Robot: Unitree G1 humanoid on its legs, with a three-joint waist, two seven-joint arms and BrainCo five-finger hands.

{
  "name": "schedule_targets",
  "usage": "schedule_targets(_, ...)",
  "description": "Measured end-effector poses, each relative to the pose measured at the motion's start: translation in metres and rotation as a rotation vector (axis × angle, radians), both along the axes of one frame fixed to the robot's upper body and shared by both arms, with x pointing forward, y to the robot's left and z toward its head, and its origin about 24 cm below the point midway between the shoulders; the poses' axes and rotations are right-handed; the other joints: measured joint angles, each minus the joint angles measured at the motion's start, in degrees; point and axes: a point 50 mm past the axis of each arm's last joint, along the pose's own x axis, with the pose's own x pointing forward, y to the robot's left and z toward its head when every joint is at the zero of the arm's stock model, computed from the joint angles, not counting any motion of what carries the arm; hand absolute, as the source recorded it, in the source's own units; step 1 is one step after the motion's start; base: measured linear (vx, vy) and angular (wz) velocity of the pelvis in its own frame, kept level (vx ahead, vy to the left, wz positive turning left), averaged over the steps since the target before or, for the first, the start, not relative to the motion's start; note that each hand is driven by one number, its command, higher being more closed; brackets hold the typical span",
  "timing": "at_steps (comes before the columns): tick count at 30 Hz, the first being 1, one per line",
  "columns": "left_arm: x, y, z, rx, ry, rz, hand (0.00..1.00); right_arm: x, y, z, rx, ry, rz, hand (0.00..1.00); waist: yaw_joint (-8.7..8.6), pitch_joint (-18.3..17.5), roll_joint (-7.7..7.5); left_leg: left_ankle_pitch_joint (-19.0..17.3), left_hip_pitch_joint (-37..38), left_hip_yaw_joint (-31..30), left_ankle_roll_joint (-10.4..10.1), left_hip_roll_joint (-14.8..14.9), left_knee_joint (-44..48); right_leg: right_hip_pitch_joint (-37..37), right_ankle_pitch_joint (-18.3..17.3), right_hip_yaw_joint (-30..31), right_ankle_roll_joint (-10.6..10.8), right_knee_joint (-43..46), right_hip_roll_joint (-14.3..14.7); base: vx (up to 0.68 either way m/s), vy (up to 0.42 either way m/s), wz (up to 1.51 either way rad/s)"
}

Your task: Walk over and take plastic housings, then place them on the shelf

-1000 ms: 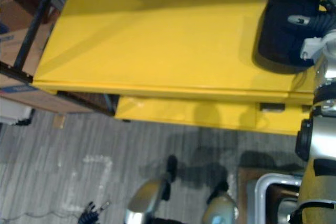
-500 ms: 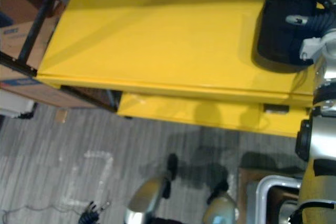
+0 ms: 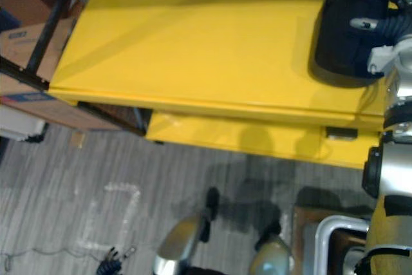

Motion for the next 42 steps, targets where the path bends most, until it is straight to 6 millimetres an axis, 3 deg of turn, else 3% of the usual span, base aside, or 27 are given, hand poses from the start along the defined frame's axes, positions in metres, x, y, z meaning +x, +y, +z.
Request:
schedule_targets(8, 0.001, 0.0, 0.0, -0.003, -0.005, -0.005, 0.0, 0.001, 0.003, 0.004, -0.052, -0.002, -0.002, 0.0, 0.2, 0.0, 0.0, 0.01, -0.62, -0.71, -0.01, 0.0, 0.37, 0.04, -0.05, -0.88, -0.08, 0.12, 0.02, 0.0, -0.017, 0.04)
schedule_targets(15, 0.001, 0.0, 0.001, -0.002, -0.01, -0.006, 0.0, -0.002, 0.004, 0.017, -0.112, -0.112, -0.143, 0.0, 0.4, 0.02, -0.02, 0.05, -0.64, -1.0, -0.07, 0.1, 0.35, 0.24, -0.11, -0.96, -0.17, -0.14, 0.21, 0.0, 0.0, 0.0)
schedule_targets(19, 0.002, 0.0, 0.001, 0.001, -0.014, -0.005, 0.0, -0.01, 0.003, 0.03, -0.136, -0.271, -0.291, 0.0, 0.15, 0.06, -0.08, 0.05, -0.05, -0.92, -0.08, 0.45, 0.2, 1.09, 0.15, -0.95, -0.04, -1.07, 0.76, 0.0, -0.003, -0.02)
schedule_targets(21, 0.001, 0.0, 0.001, 0.003, -0.016, -0.004, 0.0, -0.017, 0.01, 0.047, -0.148, -0.401, -0.332, 0.0, -0.02, 0.09, -0.13, 0.01, 1.45, 0.13, -0.14, 1.01, -0.45, 2.35, 0.75, -0.54, -0.11, -2.5, 1.58, 0.02, -0.024, -0.16)
schedule_targets(24, 0.001, 0.0, 0.001, 0.01, -0.024, 0.004, 0.0, -0.036, 0.024, 0.068, -0.181, -0.637, -0.308, 0.0, -0.35, 0.03, -0.42, 0.08, 4.29, 1.59, -0.25, 1.6, -2.27, 4.17, 1.44, 0.6, 0.02, -4.62, 2.56, 0.03, -0.019, -0.25)
schedule_targets(26, -0.002, 0.001, 0.001, 0.011, -0.021, 0.018, 0.0, -0.045, 0.037, 0.065, -0.193, -0.722, -0.244, 0.0, -1.51, -0.55, -1.27, 0.08, 5.31, 1.97, -0.26, 1.73, -3.11, 5.15, 1.73, 0.75, 0.23, -5.74, 2.96, 0.06, -0.014, -0.2)
schedule_targets(28, -0.011, 0.003, -0.001, 0.011, 0.0, 0.036, 0.0, -0.052, 0.059, 0.038, -0.17, -0.755, -0.143, 0.0, -3.11, -2.59, -3.87, 0.12, 6.77, 3.48, -0.35, 2.14, -4.81, 5.49, 2.22, 1.93, 0.34, -7.22, 3.7, 0.12, -0.032, -0.28)
schedule_targets(30, -0.016, 0.003, -0.003, 0.01, 0.018, 0.043, 0.0, -0.058, 0.073, -0.01, -0.088, -0.666, -0.059, 0.0, -4.89, -5.39, -6.44, -0.17, 8.5, 4.87, -0.72, 2.3, -5.96, 7.03, 2.72, 2.48, 0.62, -9.2, 4.23, 0.13, -0.035, -0.31)
schedule_targets(31, -0.019, 0.003, -0.004, 0.013, 0.034, 0.049, 0.0, -0.062, 0.08, -0.047, -0.032, -0.557, -0.029, 0.0, -5.32, -7.63, -7.85, -0.54, 9.68, 6.12, -1.03, 2.47, -6.67, 7.61, 3.07, 3.68, 0.77, -10.5, 4.7, 0.13, -0.021, -0.37)
schedule_targets(32, -0.021, 0.003, -0.005, 0.018, 0.043, 0.048, 0.0, -0.065, 0.085, -0.065, -0.004, -0.504, -0.012, 0.0, -5.62, -8.72, -8.46, -0.87, 9.9, 6.74, -1.09, 2.54, -6.66, 7.8, 3.22, 4.06, 0.82, -11.09, 4.86, 0.13, -0.028, -0.45)
schedule_targets(33, -0.022, 0.003, -0.005, 0.028, 0.044, 0.061, 0.0, -0.077, 0.096, -0.111, 0.088, -0.359, 0.027, 0.0, -7.01, -10.34, -9.7, -1.75, 10.91, 7.61, -1.31, 2.84, -6.66, 8.9, 3.55, 4.82, 0.91, -12.45, 5.4, 0.13, -0.032, -0.38)
schedule_targets(34, -0.022, 0.002, -0.005, 0.028, 0.04, 0.076, 0.0, -0.086, 0.1, -0.138, 0.133, -0.27, 0.024, 0.0, -7.55, -11.17, -10.34, -2.1, 11.52, 8.46, -1.42, 3.03, -6.66, 9.22, 3.79, 5.49, 0.87, -13.14, 5.68, 0.08, -0.027, -0.38)
schedule_targets(37, -0.023, -0.01, -0.008, 0.025, 0.054, 0.102, 0.0, -0.123, 0.102, -0.207, 0.242, -0.05, -0.013, 0.0, -9.5, -13.07, -10.57, -3.03, 12.6, 10.44, -1.72, 3.51, -6.65, 9.49, 4.6, 7.65, 0.88, -14.68, 6.41, 0.04, -0.013, -0.4)
schedule_targets(40, -0.022, -0.016, -0.009, 0.025, 0.062, 0.124, 0.0, -0.16, 0.102, -0.243, 0.333, 0.058, -0.01, 0.0, -11.98, -14.88, -9.74, -3.19, 12.96, 12.04, -1.91, 3.8, -6.7, 9.2, 4.92, 8.66, 0.95, -15.19, 6.75, 0.01, -0.006, -0.26)
schedule_targets(42, -0.023, -0.016, -0.01, 0.036, 0.078, 0.116, 0.0, -0.176, 0.105, -0.255, 0.347, 0.086, 0.004, 0.0, -12.57, -15.68, -9.11, -3.48, 13.67, 13.03, -2.17, 4.12, -6.73, 9.18, 5.03, 9.94, 0.81, -15.23, 7.14, 0.0, -0.01, -0.24)
